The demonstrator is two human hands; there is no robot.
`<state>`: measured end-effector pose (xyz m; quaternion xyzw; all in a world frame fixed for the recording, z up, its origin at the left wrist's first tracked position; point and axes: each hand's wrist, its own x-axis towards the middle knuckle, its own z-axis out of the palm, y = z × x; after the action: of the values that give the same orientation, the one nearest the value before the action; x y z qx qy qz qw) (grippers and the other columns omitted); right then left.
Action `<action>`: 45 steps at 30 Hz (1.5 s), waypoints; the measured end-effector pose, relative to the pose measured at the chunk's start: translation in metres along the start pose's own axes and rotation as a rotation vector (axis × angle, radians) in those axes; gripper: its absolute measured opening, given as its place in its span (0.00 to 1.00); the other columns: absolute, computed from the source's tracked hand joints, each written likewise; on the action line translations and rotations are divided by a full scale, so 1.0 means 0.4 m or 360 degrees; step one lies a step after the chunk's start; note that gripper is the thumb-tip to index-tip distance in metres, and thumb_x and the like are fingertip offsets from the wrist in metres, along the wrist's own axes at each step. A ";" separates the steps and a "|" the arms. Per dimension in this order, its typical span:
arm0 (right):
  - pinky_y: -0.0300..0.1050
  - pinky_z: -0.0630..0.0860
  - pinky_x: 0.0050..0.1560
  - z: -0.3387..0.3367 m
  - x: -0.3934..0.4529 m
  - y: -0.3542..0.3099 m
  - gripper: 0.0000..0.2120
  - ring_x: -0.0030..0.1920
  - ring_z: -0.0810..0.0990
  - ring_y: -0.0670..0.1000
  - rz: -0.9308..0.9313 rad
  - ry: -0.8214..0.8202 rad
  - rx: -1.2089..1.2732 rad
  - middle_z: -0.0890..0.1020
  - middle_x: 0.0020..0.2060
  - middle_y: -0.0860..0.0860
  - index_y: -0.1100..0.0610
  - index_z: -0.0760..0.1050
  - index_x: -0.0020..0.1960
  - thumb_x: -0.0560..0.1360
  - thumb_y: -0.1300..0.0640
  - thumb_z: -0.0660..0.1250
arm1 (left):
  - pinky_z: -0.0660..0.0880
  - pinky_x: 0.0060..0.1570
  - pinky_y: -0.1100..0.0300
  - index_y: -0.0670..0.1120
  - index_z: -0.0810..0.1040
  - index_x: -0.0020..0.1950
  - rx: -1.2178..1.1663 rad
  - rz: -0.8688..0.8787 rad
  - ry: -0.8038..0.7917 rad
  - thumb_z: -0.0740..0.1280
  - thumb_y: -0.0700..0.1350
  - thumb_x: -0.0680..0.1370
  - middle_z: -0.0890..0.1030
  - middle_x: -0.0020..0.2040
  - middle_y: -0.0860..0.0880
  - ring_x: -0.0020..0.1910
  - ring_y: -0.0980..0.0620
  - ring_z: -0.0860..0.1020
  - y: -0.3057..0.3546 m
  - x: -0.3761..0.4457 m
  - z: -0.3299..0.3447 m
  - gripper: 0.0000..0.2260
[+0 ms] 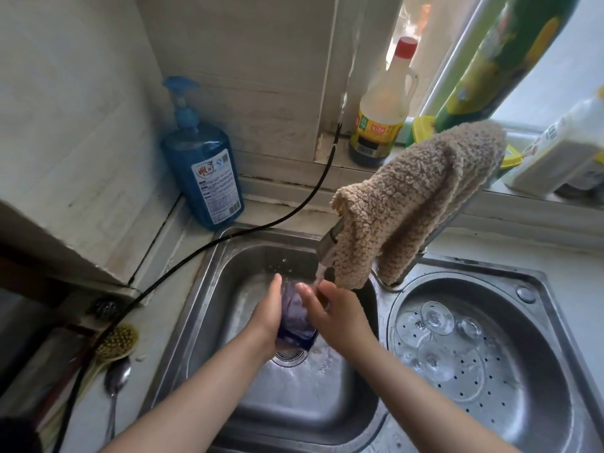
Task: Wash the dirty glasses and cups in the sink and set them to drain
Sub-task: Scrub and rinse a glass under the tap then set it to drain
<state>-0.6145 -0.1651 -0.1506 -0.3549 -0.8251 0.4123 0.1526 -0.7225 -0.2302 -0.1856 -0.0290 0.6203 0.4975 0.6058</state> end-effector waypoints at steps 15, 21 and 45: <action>0.43 0.71 0.49 -0.046 0.039 -0.026 0.22 0.50 0.79 0.58 0.0300 -0.0412 -0.0304 0.81 0.48 0.60 0.60 0.76 0.52 0.81 0.44 0.52 | 0.73 0.61 0.52 0.50 0.57 0.76 0.1640 0.1149 0.0259 0.73 0.54 0.67 0.71 0.68 0.53 0.65 0.52 0.72 -0.058 -0.053 0.019 0.41; 0.47 0.75 0.50 -0.054 0.009 -0.005 0.21 0.43 0.79 0.49 -0.0165 -0.0667 -0.0297 0.81 0.42 0.49 0.52 0.78 0.48 0.77 0.37 0.56 | 0.78 0.41 0.49 0.57 0.68 0.51 0.1427 0.1069 0.0259 0.68 0.58 0.62 0.80 0.42 0.56 0.42 0.51 0.81 -0.028 -0.014 -0.011 0.20; 0.46 0.71 0.42 -0.100 0.008 -0.003 0.25 0.40 0.77 0.52 -0.0488 -0.0473 -0.0546 0.81 0.40 0.51 0.53 0.76 0.46 0.77 0.37 0.49 | 0.78 0.50 0.56 0.44 0.73 0.55 0.0836 0.0782 -0.0465 0.78 0.44 0.56 0.83 0.48 0.49 0.48 0.53 0.81 0.050 -0.029 -0.027 0.29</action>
<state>-0.5955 -0.1405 -0.1254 -0.1821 -0.9403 0.2863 0.0281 -0.7400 -0.2339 -0.1676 0.3477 0.6221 0.4509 0.5374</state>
